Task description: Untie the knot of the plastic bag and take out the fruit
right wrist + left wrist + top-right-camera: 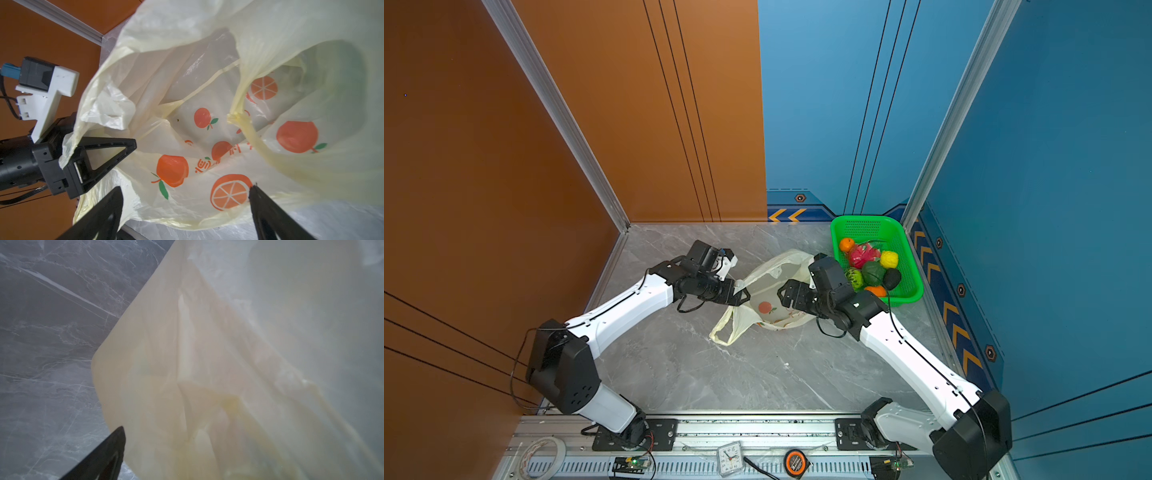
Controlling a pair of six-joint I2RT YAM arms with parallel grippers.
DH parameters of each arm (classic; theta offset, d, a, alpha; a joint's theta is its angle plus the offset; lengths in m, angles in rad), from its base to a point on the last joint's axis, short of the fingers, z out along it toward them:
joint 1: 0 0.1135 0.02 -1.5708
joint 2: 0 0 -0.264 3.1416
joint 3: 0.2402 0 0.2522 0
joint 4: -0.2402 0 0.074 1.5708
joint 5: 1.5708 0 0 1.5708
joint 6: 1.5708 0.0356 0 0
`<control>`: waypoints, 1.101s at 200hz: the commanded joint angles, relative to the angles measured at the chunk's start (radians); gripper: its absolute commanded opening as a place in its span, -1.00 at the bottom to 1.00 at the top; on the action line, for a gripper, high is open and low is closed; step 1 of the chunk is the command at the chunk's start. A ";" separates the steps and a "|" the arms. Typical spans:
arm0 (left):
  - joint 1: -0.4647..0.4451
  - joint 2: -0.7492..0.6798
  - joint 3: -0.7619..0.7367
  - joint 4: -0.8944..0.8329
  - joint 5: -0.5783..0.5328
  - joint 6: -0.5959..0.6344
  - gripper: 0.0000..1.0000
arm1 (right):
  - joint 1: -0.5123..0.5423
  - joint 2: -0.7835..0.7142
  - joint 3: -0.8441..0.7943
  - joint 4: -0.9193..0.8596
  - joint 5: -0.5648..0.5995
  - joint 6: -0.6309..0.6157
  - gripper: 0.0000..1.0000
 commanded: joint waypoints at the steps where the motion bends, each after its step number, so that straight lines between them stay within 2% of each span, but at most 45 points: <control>1: -0.021 0.002 0.014 -0.029 -0.031 0.022 0.83 | 0.041 0.060 0.037 0.193 0.038 0.102 0.81; 39: -0.038 -0.002 -0.006 -0.028 -0.052 0.011 0.82 | 0.045 0.155 0.049 0.396 0.075 0.198 0.72; 77: -0.047 0.006 0.004 -0.031 -0.056 0.011 0.82 | 0.041 0.278 0.088 0.508 0.037 0.236 0.27; 104: -0.056 0.015 0.009 -0.033 -0.038 0.010 0.82 | 0.037 0.336 0.114 0.567 0.030 0.268 0.23; 119: -0.062 0.017 0.005 -0.033 -0.026 0.014 0.82 | 0.036 0.370 0.129 0.586 0.038 0.269 0.14; 135: -0.068 0.017 -0.002 -0.034 -0.017 0.014 0.82 | 0.033 0.404 0.130 0.634 0.044 0.286 -0.12; 152: -0.067 0.018 -0.008 -0.034 -0.002 0.017 0.82 | 0.027 0.438 0.132 0.686 0.031 0.311 -0.55; 173: -0.058 0.018 -0.015 -0.038 0.011 0.022 0.82 | 0.028 0.449 0.151 0.678 0.022 0.318 -0.79; 183: -0.047 0.010 -0.021 -0.039 0.002 0.022 0.81 | 0.030 0.433 0.151 0.643 0.030 0.319 -0.79; 190: -0.039 0.003 -0.030 -0.039 -0.009 0.021 0.81 | 0.030 0.417 0.147 0.616 0.031 0.322 -0.72; 201: -0.020 -0.007 -0.042 -0.039 -0.020 0.016 0.80 | 0.030 0.389 0.146 0.559 0.025 0.322 -0.41; 220: 0.001 -0.003 -0.042 -0.039 -0.007 0.023 0.78 | 0.038 0.333 0.145 0.456 0.010 0.306 0.00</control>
